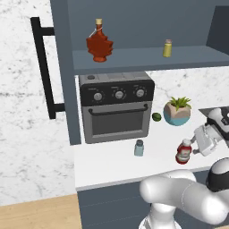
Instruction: Put the shaker and condiment bottle from the counter next to their counterparts in the cabinet.
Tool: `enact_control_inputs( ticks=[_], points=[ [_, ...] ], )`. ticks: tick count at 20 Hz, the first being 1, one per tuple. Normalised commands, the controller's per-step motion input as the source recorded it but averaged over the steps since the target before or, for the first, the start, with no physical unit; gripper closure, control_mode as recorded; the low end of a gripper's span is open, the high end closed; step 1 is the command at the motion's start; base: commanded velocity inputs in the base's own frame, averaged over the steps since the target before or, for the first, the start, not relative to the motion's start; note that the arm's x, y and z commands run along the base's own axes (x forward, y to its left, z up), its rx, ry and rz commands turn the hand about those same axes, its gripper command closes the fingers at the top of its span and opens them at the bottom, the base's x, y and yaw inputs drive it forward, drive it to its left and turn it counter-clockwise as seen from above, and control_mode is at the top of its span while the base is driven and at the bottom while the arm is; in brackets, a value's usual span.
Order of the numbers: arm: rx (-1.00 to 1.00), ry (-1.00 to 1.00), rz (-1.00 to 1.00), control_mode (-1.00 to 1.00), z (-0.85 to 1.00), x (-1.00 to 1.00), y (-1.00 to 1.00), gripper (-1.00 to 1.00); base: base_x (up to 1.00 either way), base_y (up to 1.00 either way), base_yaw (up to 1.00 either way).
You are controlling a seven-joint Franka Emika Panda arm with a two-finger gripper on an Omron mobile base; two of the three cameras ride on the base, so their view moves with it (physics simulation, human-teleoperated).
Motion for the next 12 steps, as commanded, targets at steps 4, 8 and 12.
enact_control_inputs(
  ticks=[4, 8, 12],
  points=[
    [0.06, 0.01, -0.01, -1.00, -0.07, 0.00, 0.00, -1.00, 0.00, 0.00, 0.00],
    [0.01, 0.00, -0.11, -1.00, -0.01, 0.00, 0.00, -1.00, 0.00, 0.00, 0.00],
    [0.00, 0.00, -0.12, -1.00, -0.10, 0.00, 0.00, -1.00, 0.00, 0.00, 0.00]
  ],
)
